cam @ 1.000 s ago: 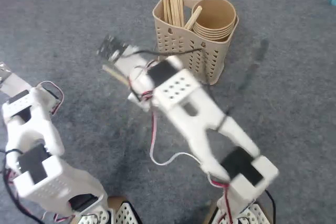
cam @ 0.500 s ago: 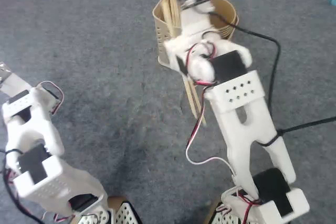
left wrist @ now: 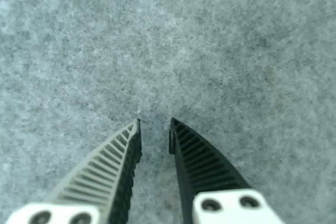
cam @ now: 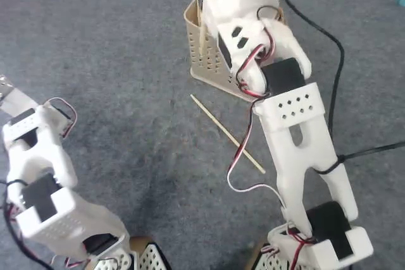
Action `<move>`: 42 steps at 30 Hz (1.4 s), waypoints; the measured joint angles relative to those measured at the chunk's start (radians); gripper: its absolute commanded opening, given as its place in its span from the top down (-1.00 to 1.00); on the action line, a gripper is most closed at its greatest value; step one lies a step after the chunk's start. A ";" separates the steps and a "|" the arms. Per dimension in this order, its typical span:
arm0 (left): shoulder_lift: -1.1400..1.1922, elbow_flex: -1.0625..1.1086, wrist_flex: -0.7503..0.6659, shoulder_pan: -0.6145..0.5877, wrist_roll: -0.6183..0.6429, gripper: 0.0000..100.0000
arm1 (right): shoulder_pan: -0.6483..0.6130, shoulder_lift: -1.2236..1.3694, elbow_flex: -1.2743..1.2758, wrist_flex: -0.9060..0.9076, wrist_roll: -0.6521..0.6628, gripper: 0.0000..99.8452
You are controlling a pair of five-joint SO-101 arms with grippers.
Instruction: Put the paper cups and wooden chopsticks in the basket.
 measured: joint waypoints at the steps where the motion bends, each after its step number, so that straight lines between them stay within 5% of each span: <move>1: 0.000 0.000 0.000 0.000 0.000 0.83 | 0.008 0.012 0.000 -0.061 0.000 0.98; 8: 0.000 0.000 0.000 0.000 0.000 0.83 | 0.055 0.178 0.000 -0.394 0.000 0.98; 19: 0.000 0.000 0.000 0.003 0.000 0.83 | 0.094 0.307 0.058 -0.413 0.052 0.82; 23: 0.000 0.000 0.000 0.003 0.000 0.83 | 0.087 0.304 0.058 -0.324 0.087 0.73; 32: 0.000 0.000 0.000 0.009 0.000 0.83 | 0.071 0.086 0.058 -0.120 0.097 0.99; 42: 0.000 0.000 0.000 0.041 -0.037 0.83 | 0.068 -0.331 0.058 0.571 0.097 0.98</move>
